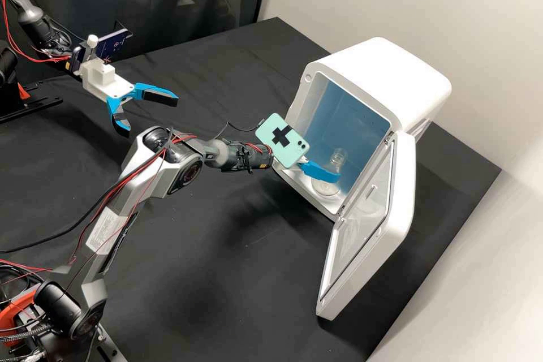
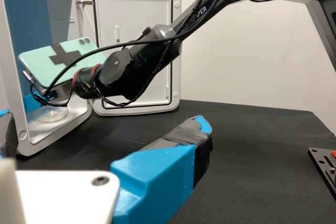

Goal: Take the flask out of the incubator

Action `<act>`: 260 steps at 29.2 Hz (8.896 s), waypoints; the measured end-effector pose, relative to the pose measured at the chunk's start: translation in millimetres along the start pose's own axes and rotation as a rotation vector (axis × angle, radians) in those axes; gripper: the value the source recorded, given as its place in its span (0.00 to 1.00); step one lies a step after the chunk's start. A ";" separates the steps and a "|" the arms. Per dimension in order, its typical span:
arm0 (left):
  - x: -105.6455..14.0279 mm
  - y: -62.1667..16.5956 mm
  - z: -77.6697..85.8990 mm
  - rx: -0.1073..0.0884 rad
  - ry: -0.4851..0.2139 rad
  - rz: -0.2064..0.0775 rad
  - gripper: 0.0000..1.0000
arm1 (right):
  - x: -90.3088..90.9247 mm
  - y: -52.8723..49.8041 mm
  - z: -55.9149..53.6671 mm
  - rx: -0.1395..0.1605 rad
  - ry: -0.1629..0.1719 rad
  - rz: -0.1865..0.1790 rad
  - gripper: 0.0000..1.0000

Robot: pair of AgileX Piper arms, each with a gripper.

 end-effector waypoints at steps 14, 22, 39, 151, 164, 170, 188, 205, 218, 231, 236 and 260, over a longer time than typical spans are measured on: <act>-1.4 1.5 -2.7 0.002 0.014 0.007 1.00 | -1.0 0.1 -0.4 0.015 0.009 -0.001 0.00; -2.2 3.6 -1.9 0.007 0.013 0.016 1.00 | -1.1 -0.1 -0.9 0.011 0.017 -0.002 0.00; -2.2 3.6 -1.9 0.007 0.013 0.016 1.00 | -1.4 -0.3 -0.8 0.025 0.019 -0.003 0.00; -5.9 6.3 -0.2 0.016 0.006 0.036 1.00 | -66.2 24.6 23.6 0.109 0.146 0.039 1.00; -5.9 6.3 -0.2 0.016 0.006 0.036 1.00 | -62.7 10.5 28.3 0.107 0.101 0.015 1.00; -5.9 6.3 -0.2 0.016 0.006 0.036 1.00 | -61.0 5.7 31.2 0.093 0.088 0.007 1.00; -5.9 6.3 -0.2 0.016 0.006 0.036 1.00 | -61.8 4.4 30.2 0.095 0.083 0.006 0.00; -4.6 5.5 3.2 0.016 -0.010 0.032 1.00 | -52.9 -1.3 24.1 0.082 0.088 0.009 0.00; -4.4 4.9 3.4 0.016 -0.009 0.026 1.00 | -45.9 -3.1 22.2 0.042 0.083 0.019 0.00; -4.4 4.9 3.4 0.016 -0.009 0.026 1.00 | -45.0 -1.5 21.3 0.056 0.078 0.026 0.00; -4.4 4.9 3.4 0.016 -0.009 0.026 1.00 | -45.0 -1.5 21.3 0.055 0.078 0.026 0.00; -5.3 6.7 3.6 0.021 -0.007 0.034 1.00 | -45.0 -1.5 21.3 0.055 0.078 0.026 0.00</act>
